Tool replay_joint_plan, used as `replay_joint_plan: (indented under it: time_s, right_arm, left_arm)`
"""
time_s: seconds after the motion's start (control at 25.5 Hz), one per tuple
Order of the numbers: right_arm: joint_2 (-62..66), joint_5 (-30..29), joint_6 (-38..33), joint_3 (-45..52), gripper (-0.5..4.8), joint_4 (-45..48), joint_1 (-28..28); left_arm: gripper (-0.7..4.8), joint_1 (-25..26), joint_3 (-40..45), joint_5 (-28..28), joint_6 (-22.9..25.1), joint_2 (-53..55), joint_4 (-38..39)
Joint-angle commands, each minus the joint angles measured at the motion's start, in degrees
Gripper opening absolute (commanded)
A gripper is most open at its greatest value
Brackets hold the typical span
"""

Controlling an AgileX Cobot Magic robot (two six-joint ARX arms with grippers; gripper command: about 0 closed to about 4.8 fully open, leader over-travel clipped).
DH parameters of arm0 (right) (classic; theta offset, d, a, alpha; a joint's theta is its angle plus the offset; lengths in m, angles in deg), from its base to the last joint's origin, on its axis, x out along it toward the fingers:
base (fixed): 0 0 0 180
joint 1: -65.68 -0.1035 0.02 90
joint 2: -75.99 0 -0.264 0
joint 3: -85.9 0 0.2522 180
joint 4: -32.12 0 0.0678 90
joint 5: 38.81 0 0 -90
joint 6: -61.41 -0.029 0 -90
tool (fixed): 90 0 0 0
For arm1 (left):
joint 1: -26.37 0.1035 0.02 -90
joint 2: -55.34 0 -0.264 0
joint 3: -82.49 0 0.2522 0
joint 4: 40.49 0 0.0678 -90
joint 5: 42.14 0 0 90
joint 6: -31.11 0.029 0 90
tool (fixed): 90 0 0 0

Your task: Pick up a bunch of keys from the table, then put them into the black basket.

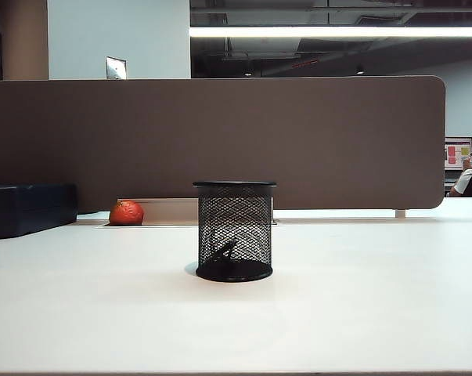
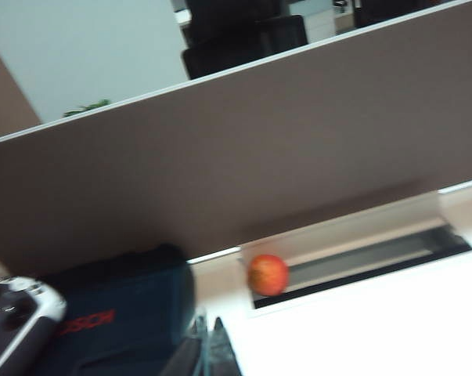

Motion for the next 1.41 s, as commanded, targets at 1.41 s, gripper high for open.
replay_joint_plan:
  time_s: [1.41]
  right_arm:
    - [-18.8, 8.8, 0.1, 19.7, -0.03, 10.9, -0.1]
  left_arm:
    - [-0.06, 11.0, 46.2, 14.5, -12.3, -61.2, 1.5]
